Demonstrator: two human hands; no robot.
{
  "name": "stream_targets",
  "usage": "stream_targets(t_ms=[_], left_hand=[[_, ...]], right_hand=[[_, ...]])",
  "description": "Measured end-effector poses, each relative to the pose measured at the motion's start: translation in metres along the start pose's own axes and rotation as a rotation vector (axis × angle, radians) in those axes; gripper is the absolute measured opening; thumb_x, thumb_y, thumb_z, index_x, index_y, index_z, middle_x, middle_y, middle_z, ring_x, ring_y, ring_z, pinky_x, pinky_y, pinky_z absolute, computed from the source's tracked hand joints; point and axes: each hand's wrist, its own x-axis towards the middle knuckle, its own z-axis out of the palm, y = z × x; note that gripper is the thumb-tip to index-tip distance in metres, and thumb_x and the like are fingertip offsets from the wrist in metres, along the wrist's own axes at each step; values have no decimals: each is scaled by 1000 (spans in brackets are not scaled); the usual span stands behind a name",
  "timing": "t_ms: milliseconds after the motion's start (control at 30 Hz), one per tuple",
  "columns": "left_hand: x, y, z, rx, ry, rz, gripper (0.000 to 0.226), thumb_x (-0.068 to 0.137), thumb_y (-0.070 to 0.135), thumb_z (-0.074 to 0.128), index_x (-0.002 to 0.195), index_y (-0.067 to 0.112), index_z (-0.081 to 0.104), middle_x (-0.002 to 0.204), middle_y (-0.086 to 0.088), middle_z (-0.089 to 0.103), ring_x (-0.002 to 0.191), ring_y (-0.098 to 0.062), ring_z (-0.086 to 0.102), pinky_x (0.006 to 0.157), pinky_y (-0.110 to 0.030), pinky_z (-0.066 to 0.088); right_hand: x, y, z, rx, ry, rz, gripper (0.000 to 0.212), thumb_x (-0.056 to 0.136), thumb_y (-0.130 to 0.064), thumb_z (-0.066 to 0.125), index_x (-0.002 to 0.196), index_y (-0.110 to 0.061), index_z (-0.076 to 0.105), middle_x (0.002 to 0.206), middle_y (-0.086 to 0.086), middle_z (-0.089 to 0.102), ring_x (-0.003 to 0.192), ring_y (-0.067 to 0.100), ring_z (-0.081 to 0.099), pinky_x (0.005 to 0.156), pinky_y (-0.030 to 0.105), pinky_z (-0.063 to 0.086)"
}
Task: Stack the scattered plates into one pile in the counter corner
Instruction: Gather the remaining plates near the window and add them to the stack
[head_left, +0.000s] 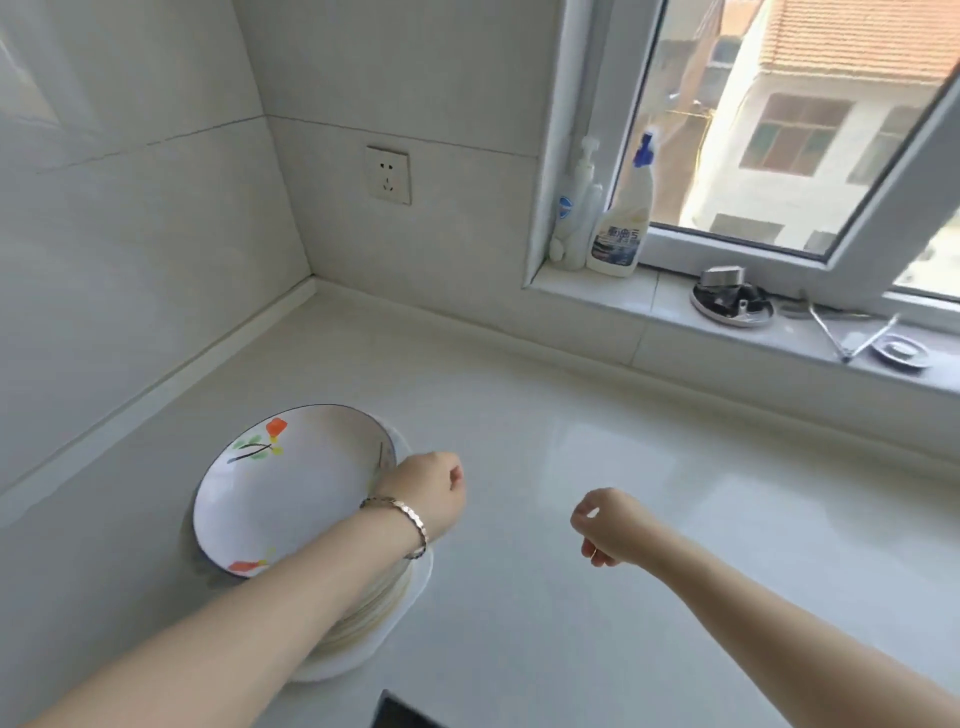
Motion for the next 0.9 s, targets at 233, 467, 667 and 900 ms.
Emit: stream_targets(t_ms=[233, 467, 667, 900], left_hand=[[34, 144, 94, 112, -210, 201, 18, 92, 18, 39, 93, 19, 56, 112, -6, 66, 85, -23, 51, 80, -27, 46], [35, 304, 209, 152, -322, 287, 12, 90, 19, 39, 87, 22, 50, 103, -2, 63, 85, -22, 54, 77, -28, 45], [23, 406, 290, 191, -370, 250, 14, 89, 17, 38, 88, 21, 52, 106, -2, 65, 85, -23, 55, 72, -27, 43], [25, 465, 347, 256, -404, 208, 20, 89, 15, 38, 92, 19, 58, 102, -4, 66, 87, -25, 58, 74, -29, 46]], right_hand=[[-35, 168, -72, 77, 73, 221, 15, 89, -12, 39, 88, -11, 55, 60, -4, 60, 47, 9, 51, 47, 16, 40], [-79, 366, -150, 235, 186, 419, 14, 88, -12, 41, 89, -10, 55, 62, -2, 62, 53, 13, 55, 53, 20, 44], [-108, 507, -206, 411, 280, 574, 13, 88, -12, 42, 91, -11, 54, 67, 2, 60, 58, 17, 58, 56, 23, 44], [-103, 618, -236, 726, 441, 776, 26, 93, -17, 41, 106, 1, 55, 66, 8, 54, 57, 22, 54, 53, 26, 43]])
